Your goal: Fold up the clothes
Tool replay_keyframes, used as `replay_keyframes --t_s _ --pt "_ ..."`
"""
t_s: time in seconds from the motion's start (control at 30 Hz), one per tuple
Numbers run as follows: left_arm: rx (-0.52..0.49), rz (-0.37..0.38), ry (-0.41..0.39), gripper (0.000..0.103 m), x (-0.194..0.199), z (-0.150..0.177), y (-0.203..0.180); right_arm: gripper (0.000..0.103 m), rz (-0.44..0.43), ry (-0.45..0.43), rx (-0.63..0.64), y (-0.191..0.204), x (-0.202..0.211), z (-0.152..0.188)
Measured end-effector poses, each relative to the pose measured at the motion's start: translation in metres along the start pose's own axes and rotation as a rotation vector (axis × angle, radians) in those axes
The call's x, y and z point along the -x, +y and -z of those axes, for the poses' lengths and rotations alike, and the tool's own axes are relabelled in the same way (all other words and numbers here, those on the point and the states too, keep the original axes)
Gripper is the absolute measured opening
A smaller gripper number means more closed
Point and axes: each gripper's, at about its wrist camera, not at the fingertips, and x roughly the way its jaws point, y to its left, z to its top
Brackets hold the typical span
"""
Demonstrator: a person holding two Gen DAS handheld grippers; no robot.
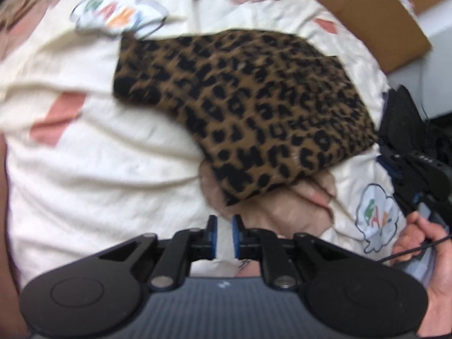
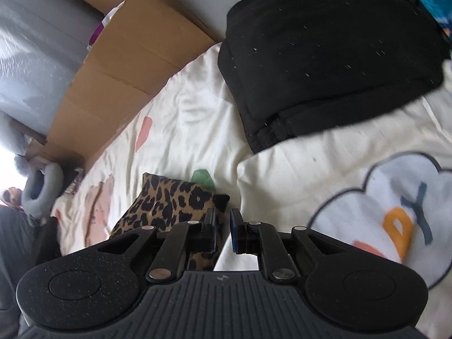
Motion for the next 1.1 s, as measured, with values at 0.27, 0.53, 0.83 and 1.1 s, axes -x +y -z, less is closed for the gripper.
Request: replay_keyframes --t_s 0.27,0.53,0.83,1.1 --pt "-0.263 0.056 -0.030 0.036 0.023 -0.033 -0.042 0.020 -0.082 0.038 -0.057 -0.008 0.005 0.019" --pt "-0.497 0.032 -0.104 0.060 0.032 -0.077 -0.084 0.027 -0.140 0.077 -0.081 -0.003 -0.003 0.038" --pt "-0.669 0.048 -0.115 0.073 0.012 -0.113 -0.108 0.038 -0.168 0.113 -0.104 -0.001 -0.009 0.056" --pt "-0.809 0.110 -0.096 0.073 -0.013 -0.143 -0.122 0.038 -0.177 0.120 -0.139 -0.002 -0.013 0.060"
